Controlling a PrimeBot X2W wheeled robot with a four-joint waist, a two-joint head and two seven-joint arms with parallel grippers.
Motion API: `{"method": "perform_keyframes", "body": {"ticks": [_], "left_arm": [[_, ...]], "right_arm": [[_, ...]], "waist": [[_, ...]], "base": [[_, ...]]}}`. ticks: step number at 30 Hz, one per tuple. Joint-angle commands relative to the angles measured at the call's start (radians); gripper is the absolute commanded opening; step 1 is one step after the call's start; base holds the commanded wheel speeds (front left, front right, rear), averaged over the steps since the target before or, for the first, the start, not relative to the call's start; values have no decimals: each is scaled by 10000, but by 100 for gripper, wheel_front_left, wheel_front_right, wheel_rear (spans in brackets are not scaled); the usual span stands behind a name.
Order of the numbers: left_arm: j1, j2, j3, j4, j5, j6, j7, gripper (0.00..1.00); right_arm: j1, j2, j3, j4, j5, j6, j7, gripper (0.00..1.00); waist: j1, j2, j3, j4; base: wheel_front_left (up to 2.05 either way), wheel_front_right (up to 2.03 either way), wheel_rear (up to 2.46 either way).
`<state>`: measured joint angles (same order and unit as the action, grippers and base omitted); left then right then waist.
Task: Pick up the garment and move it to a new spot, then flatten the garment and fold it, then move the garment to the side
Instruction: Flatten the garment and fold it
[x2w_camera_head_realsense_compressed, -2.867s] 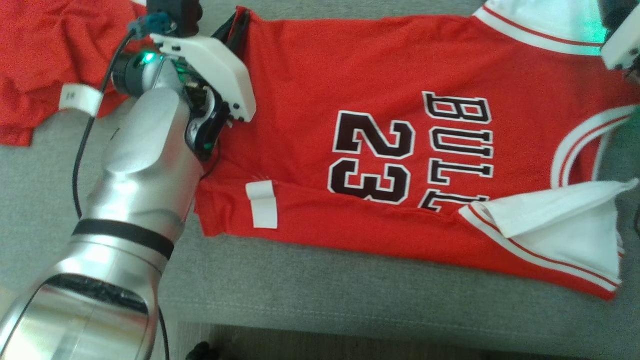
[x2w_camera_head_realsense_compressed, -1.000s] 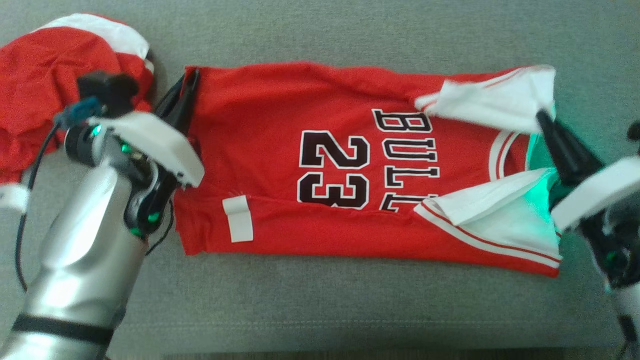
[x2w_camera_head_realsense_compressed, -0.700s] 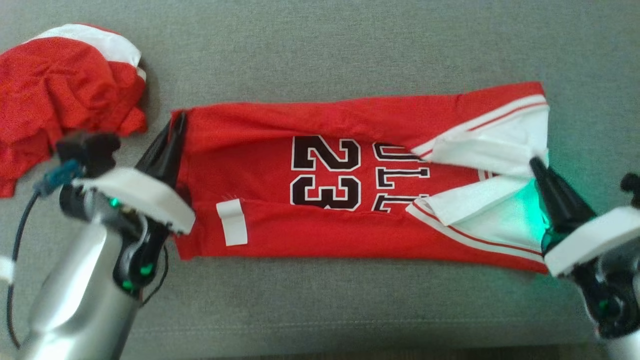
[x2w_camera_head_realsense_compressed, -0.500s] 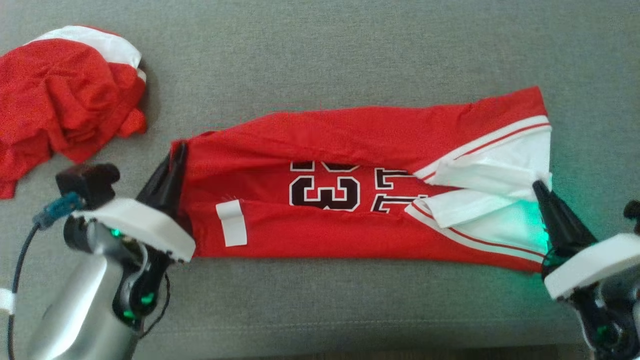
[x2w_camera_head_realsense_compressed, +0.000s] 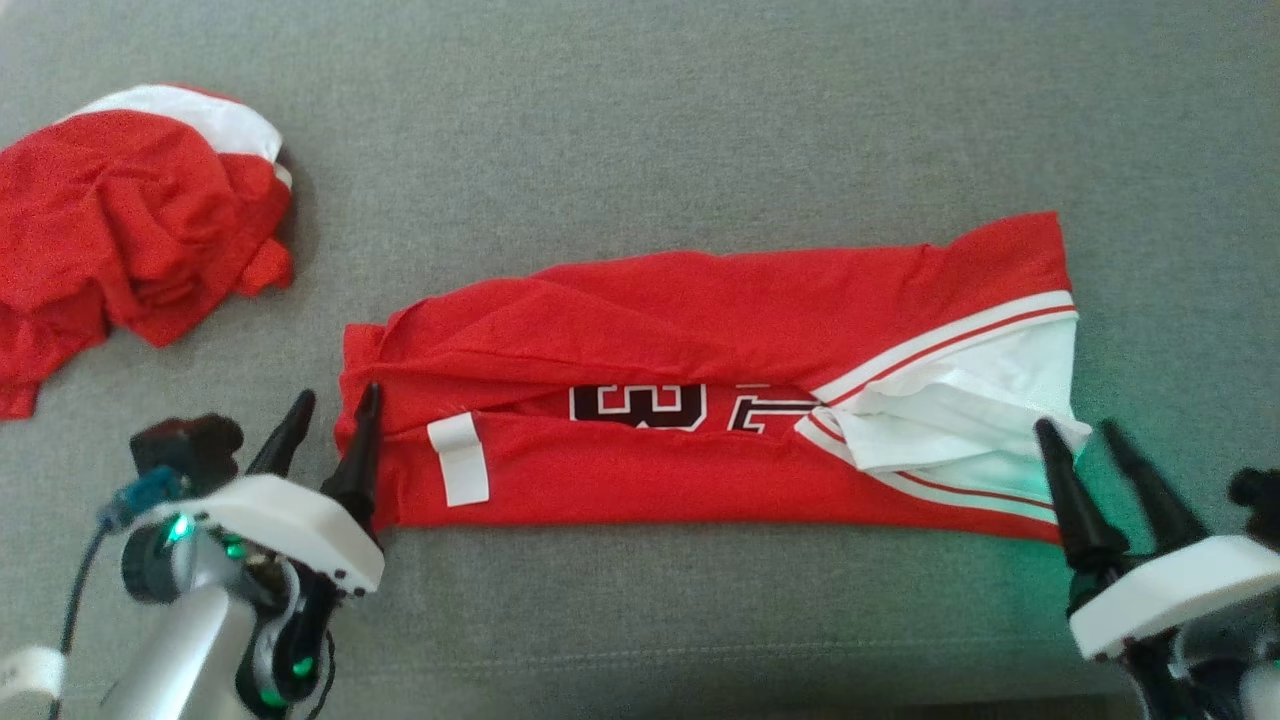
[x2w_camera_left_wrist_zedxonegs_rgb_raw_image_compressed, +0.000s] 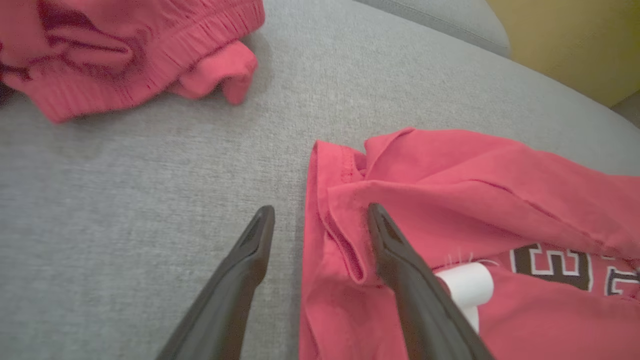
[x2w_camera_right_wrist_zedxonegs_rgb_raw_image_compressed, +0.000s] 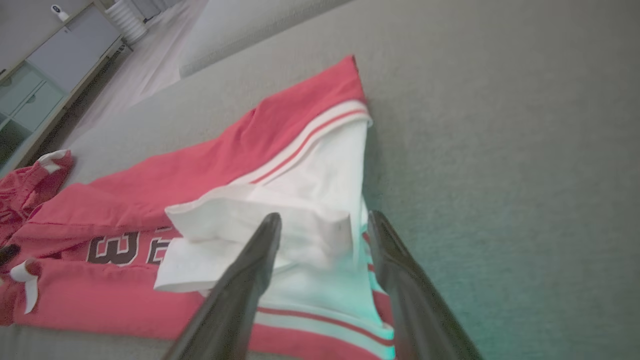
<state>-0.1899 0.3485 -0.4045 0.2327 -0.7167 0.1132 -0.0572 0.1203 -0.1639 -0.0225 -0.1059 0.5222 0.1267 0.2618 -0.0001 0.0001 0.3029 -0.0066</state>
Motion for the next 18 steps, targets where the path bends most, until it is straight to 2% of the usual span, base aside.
{"method": "perform_keyframes", "body": {"ticks": [1, 6, 10, 18], "left_arm": [[-112, 273, 384, -266, 330, 196, -312, 100], [246, 105, 365, -750, 1204, 1069, -1402, 100], [455, -22, 420, -1421, 1799, 1637, -1809, 100], [795, -26, 307, -2592, 2629, 2094, -1979, 100]], "right_arm": [[-14, -46, 12, -536, -396, 40, -360, 100], [-119, 256, -132, -1101, -1660, 40, -1105, 100], [-326, 322, -147, -1592, -2320, 40, -1331, 100], [-497, 337, 95, -2030, -2836, 40, -1279, 100]], "waist": [[1, -1, -119, -37], [1, -1, -423, -55], [1, -1, -695, -53], [1, -1, -1232, -90]], "base": [[0, 0, 0], [0, 0, 0], [0, 0, 0], [0, 0, 0]]}}
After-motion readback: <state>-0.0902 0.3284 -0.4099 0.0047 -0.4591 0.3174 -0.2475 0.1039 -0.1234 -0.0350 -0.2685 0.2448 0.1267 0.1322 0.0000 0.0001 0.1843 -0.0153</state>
